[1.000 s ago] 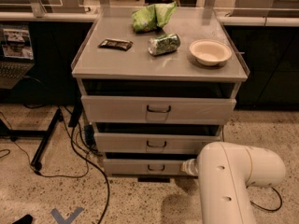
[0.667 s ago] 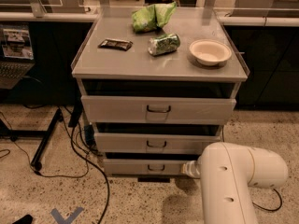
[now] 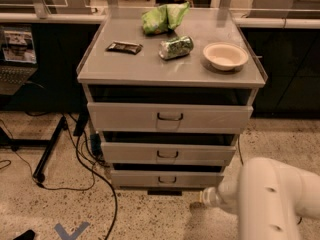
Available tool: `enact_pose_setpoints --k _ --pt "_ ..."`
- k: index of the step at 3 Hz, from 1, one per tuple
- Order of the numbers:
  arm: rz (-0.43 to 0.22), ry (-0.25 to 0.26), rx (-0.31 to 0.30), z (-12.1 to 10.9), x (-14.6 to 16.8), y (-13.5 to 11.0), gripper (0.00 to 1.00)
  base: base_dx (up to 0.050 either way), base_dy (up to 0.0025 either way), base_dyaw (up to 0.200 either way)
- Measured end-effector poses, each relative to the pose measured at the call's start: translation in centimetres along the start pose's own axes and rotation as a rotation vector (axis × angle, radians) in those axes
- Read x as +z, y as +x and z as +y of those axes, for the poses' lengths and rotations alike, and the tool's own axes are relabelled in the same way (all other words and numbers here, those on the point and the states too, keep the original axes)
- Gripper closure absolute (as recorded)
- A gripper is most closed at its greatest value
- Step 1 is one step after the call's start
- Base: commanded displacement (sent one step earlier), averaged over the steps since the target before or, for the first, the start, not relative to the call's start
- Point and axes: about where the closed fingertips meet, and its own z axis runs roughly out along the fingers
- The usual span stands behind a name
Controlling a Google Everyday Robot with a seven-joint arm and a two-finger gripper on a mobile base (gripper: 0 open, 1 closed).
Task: Close bottom drawer
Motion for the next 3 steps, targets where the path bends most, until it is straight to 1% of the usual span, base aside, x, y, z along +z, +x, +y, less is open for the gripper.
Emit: enact_pose_setpoints --k 1,2,3 --pt "-0.030 -0.020 -0.048 1.3 -4.0 4.2 0.81 0.000 0.00000 0.000" --pt "0.003 -0.033 -0.042 1.8 -4.4 7.1 0.58 0.000 0.00000 0.000" --pt "0.002 -0.033 -0.042 1.8 -4.4 7.1 0.35 0.000 0.00000 0.000"
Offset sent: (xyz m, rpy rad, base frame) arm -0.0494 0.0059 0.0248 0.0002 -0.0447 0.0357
